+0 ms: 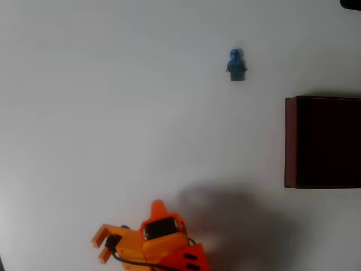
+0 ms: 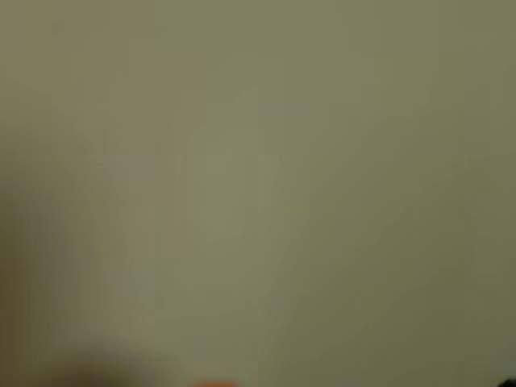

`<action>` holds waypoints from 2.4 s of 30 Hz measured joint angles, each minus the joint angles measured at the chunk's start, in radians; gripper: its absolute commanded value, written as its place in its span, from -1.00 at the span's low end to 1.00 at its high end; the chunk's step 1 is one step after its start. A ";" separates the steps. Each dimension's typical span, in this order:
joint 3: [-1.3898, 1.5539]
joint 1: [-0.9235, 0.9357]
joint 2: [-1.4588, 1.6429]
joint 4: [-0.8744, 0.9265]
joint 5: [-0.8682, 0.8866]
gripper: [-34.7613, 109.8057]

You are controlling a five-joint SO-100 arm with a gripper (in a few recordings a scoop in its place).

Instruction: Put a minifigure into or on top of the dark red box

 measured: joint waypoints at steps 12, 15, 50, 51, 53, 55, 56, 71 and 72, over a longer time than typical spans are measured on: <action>0.000 0.000 0.000 0.000 0.000 -0.52; 0.000 0.000 0.000 0.000 0.000 -0.52; -0.109 0.071 0.000 -0.038 0.887 -0.15; -0.127 0.109 0.000 -0.011 0.934 -0.16; -0.149 0.173 -0.009 0.003 1.009 -0.15; -0.167 0.207 -0.037 -0.021 1.057 -0.11; -0.179 0.218 -0.058 -0.034 1.085 -0.09; -0.552 0.316 -0.962 -0.178 1.327 -0.10; -0.574 0.325 -1.009 -0.192 1.327 -0.10</action>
